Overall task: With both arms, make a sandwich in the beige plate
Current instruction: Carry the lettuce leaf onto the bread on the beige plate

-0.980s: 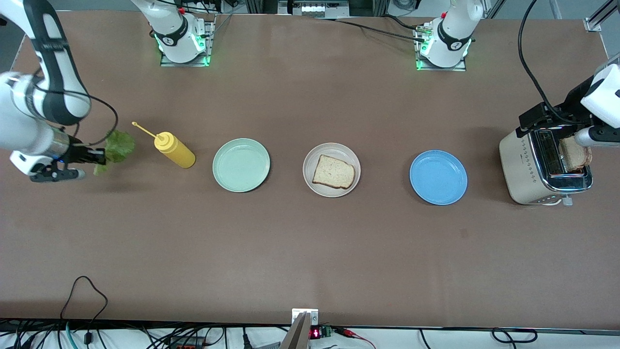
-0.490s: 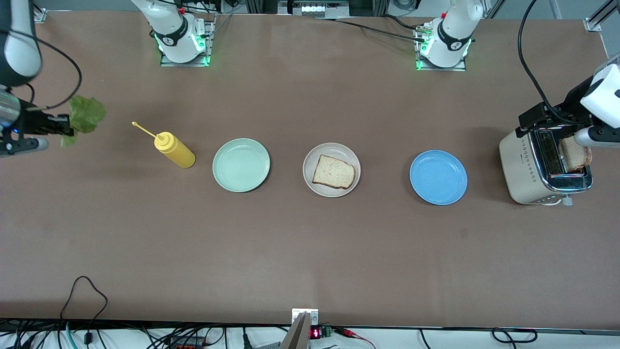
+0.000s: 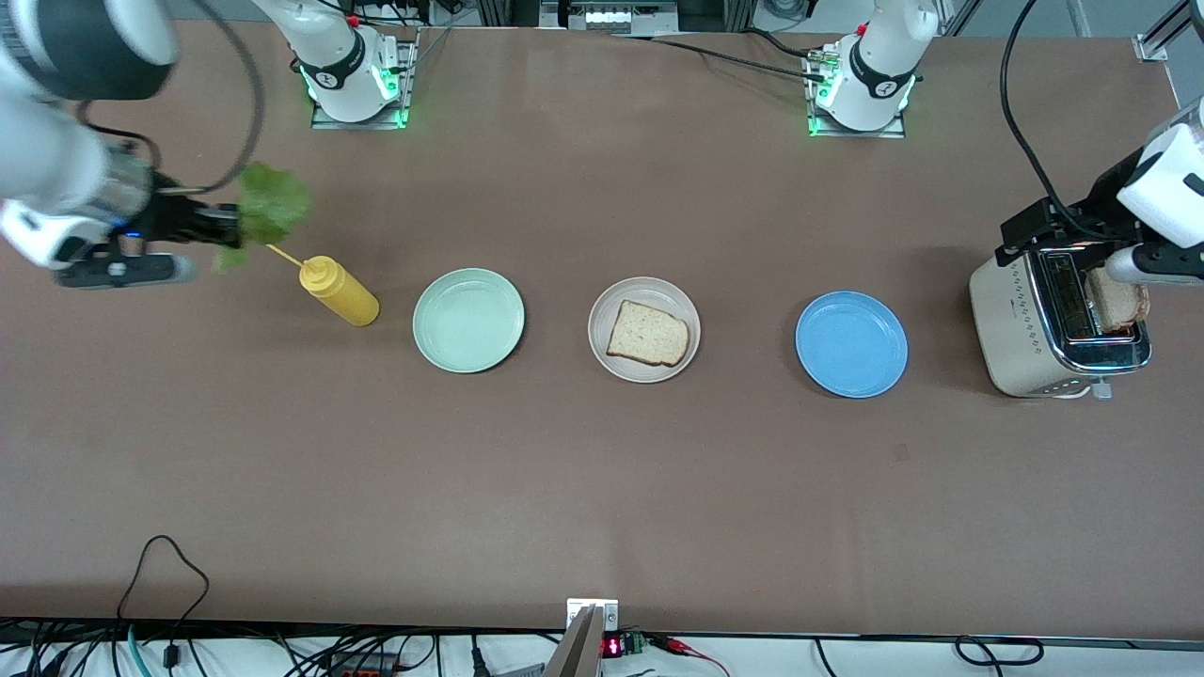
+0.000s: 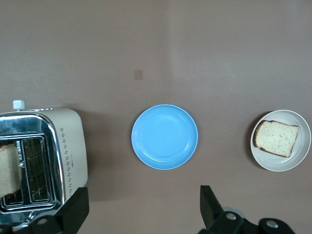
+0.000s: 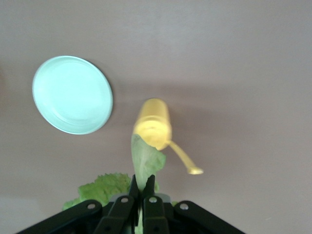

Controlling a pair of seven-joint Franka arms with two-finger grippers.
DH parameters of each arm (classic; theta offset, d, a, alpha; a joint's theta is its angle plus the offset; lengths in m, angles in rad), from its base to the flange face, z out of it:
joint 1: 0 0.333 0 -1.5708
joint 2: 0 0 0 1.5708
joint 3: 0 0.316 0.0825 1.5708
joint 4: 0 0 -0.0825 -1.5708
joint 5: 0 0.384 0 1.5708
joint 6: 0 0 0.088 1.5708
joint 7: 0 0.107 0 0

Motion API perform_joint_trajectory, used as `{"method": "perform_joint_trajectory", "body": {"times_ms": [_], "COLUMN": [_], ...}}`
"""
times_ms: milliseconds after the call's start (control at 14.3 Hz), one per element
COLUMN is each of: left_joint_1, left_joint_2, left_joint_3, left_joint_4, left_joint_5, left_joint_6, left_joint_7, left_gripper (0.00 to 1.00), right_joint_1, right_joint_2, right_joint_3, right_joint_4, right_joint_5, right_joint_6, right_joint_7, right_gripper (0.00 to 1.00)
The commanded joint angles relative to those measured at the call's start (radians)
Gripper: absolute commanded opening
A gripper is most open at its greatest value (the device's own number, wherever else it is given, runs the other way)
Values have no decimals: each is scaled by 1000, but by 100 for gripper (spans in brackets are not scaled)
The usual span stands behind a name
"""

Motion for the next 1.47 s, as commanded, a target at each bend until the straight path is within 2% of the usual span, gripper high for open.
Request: {"method": "perform_joint_trajectory", "body": {"times_ms": [0,280,490,700,980,1121,1261,1401], "left_joint_1": [-1,13,17,89,69,74,82,82], "left_joint_2": [-2,-5,-40,-51,-51,-52,-55,-55], "left_joint_3": [6,6,3,-72,-68,-68,-74,-75], "left_joint_4": [7,4,-44,-56,-56,-56,-56,-56], "left_joint_5": [19,19,19,19,19,19,19,19], "left_joint_6": [-8,-22,-25,-28,-30,-33,-33,-33], "left_joint_7": [16,16,16,16,15,15,15,15], "left_gripper": [100,100,100,100,100,100,100,100], "right_joint_1": [107,289,421,502,570,595,619,645], "right_joint_2": [63,162,246,332,422,471,546,602], "right_joint_3": [-2,-2,-2,-2,0,0,0,0], "right_joint_4": [29,29,29,29,30,40,111,170], "right_joint_5": [19,51,51,51,65,146,188,185], "right_joint_6": [48,238,391,542,686,815,863,863], "right_joint_7": [222,651,938,1189,1413,1508,1586,1625], "right_gripper": [0,0,0,0,0,0,0,0]}}
